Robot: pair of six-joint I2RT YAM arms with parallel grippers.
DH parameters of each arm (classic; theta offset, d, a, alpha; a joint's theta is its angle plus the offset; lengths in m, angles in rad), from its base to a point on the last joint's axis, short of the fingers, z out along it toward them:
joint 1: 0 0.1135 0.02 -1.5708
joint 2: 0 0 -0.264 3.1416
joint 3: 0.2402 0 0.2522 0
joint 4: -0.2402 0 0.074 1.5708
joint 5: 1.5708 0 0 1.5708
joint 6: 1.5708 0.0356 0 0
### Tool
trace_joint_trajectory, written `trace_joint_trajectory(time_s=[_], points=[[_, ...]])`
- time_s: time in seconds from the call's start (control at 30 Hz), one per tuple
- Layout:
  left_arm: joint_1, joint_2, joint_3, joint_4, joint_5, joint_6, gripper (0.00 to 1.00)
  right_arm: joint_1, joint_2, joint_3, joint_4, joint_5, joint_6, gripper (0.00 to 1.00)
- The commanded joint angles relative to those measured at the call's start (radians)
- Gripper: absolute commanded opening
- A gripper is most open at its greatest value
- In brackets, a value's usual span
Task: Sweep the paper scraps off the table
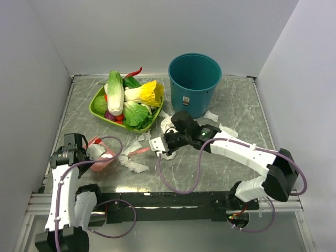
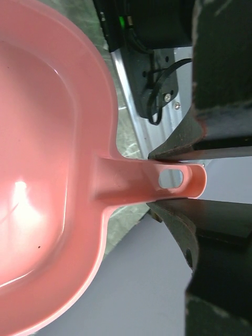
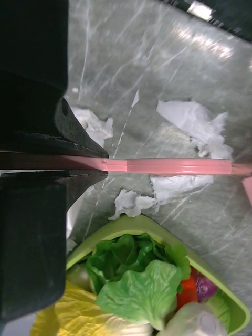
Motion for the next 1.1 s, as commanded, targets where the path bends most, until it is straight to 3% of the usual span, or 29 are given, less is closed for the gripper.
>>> trace_joint_trajectory(time_s=[0.0, 0.13, 0.37, 0.5, 0.67, 0.83, 1.07], points=[[0.005, -0.058, 0.004, -0.087, -0.035, 0.005, 0.01, 0.001, 0.056, -0.045, 0.191, 0.015, -0.191, 0.0], [0.004, -0.07, 0.015, -0.115, -0.027, -0.012, 0.01, 0.001, 0.113, -0.071, 0.328, 0.046, -0.216, 0.0], [0.004, -0.046, 0.03, -0.097, -0.024, -0.012, 0.01, 0.001, 0.236, -0.035, 0.392, 0.142, -0.196, 0.0], [0.004, -0.007, 0.047, -0.077, -0.015, -0.014, 0.01, 0.04, 0.257, -0.06, 0.423, 0.318, -0.194, 0.0], [0.004, 0.054, 0.049, -0.034, 0.008, -0.009, 0.01, 0.085, 0.231, -0.049, 0.27, 0.332, -0.15, 0.0], [0.004, 0.111, 0.049, 0.014, 0.034, 0.011, 0.01, 0.099, 0.149, -0.025, -0.02, 0.267, -0.107, 0.0], [0.005, 0.215, 0.038, 0.101, 0.044, 0.049, 0.01, 0.061, -0.014, -0.08, -0.301, 0.253, -0.058, 0.0]])
